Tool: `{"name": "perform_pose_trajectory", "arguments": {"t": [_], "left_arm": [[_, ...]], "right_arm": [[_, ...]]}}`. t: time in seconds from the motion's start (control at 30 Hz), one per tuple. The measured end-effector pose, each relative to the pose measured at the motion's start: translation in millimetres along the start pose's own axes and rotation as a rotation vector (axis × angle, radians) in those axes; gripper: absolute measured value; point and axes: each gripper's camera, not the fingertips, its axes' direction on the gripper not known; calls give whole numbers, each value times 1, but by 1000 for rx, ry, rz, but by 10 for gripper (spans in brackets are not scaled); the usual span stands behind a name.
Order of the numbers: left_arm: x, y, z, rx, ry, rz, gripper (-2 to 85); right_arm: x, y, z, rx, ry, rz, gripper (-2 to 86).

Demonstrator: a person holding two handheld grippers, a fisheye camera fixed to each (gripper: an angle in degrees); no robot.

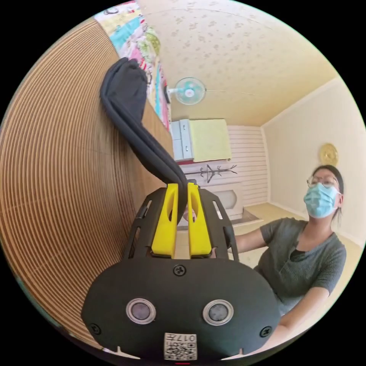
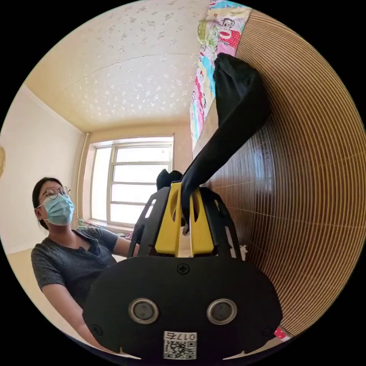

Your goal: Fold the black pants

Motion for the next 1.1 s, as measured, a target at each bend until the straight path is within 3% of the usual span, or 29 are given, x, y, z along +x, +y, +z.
{"name": "perform_pose_trajectory", "arguments": {"t": [0.17,0.33,0.47,0.6,0.8,0.93,1.1], "left_arm": [[146,78,4,-25,120,212,47],[268,101,14,-20,238,457,47],[308,77,23,37,129,542,49],[266,31,42,57,-60,338,49],[188,3,74,50,-262,242,50],[132,56,105,-114,-467,123,51],[45,175,143,-302,-584,-173,69]], "right_arm": [[-129,70,-7,-84,-16,-207,1],[-248,101,-8,-70,-93,-496,2],[-286,74,-1,-12,65,-569,3],[-233,7,15,-4,323,-452,3],[-146,-34,41,-23,401,-306,4],[-90,18,72,-169,561,-209,9],[43,142,80,-305,700,235,60]]}}
